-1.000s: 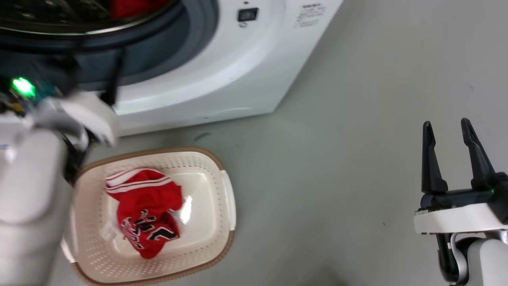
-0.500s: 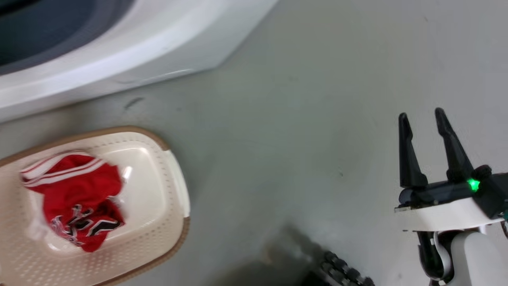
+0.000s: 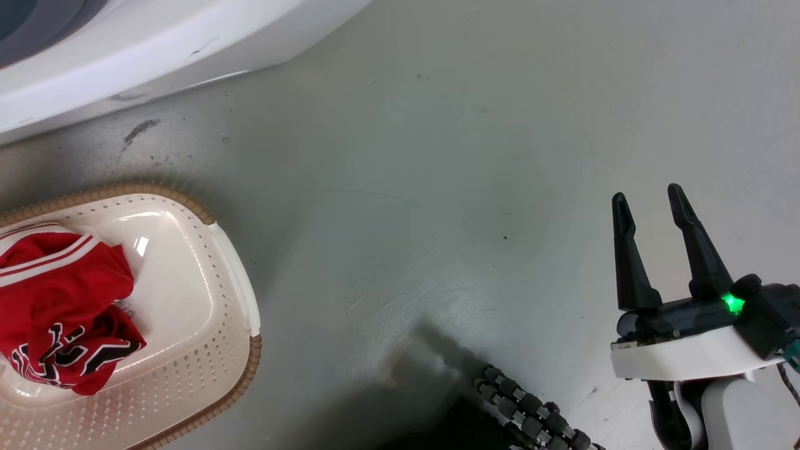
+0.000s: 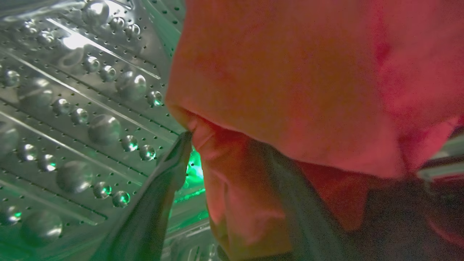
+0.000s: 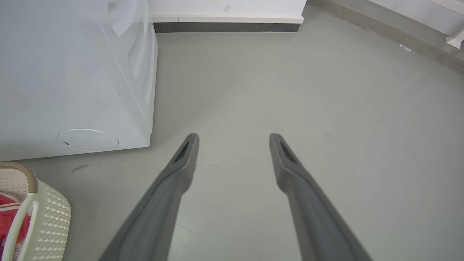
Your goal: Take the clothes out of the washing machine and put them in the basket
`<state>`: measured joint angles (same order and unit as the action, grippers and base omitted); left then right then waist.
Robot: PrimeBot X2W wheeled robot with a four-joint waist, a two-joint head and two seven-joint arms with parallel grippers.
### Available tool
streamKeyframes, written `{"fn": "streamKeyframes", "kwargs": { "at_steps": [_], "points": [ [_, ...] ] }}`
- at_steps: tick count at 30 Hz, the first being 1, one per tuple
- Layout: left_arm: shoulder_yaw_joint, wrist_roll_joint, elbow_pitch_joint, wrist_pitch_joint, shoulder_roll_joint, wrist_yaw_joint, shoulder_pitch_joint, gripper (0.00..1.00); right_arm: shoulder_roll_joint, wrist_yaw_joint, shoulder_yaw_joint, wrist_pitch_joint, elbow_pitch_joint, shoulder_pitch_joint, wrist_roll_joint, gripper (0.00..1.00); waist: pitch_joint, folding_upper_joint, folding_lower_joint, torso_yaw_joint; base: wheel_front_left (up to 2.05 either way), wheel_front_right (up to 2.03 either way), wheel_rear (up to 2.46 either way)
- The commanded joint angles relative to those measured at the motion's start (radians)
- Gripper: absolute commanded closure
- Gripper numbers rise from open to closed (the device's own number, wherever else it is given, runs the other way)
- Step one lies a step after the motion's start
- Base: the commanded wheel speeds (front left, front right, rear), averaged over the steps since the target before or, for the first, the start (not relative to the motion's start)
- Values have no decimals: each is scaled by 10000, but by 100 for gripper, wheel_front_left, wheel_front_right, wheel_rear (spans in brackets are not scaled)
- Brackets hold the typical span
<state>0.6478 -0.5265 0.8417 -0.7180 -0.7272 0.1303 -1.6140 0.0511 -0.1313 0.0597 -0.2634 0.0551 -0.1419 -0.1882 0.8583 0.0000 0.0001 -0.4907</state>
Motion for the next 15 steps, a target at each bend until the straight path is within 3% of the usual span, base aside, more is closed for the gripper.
{"fn": "streamKeyframes", "kwargs": {
  "at_steps": [1,3,4,5,9,15],
  "points": [
    [204,-56,213,62,38,-14,23,0,-16,10,10,-20,46,102,-97,0,49,0,-1,9,0,0,0],
    [422,-186,367,23,105,-12,0,0,-16,10,25,-20,62,68,-145,0,77,0,-1,21,0,0,0],
    [513,-276,415,20,137,-12,-24,85,-16,10,22,-20,70,45,-147,0,90,0,-1,31,0,0,0],
    [668,-375,364,37,182,-3,-27,100,-16,10,12,-20,73,12,-174,0,103,0,-1,41,0,0,0],
    [930,-552,328,344,39,-3,-222,100,-18,10,0,-20,49,-127,-218,0,128,0,-1,72,0,0,0],
    [1293,-741,147,1892,-316,-12,-575,100,-16,10,96,-19,-43,-518,-157,0,1,0,-1,82,0,0,0]
  ]
}}
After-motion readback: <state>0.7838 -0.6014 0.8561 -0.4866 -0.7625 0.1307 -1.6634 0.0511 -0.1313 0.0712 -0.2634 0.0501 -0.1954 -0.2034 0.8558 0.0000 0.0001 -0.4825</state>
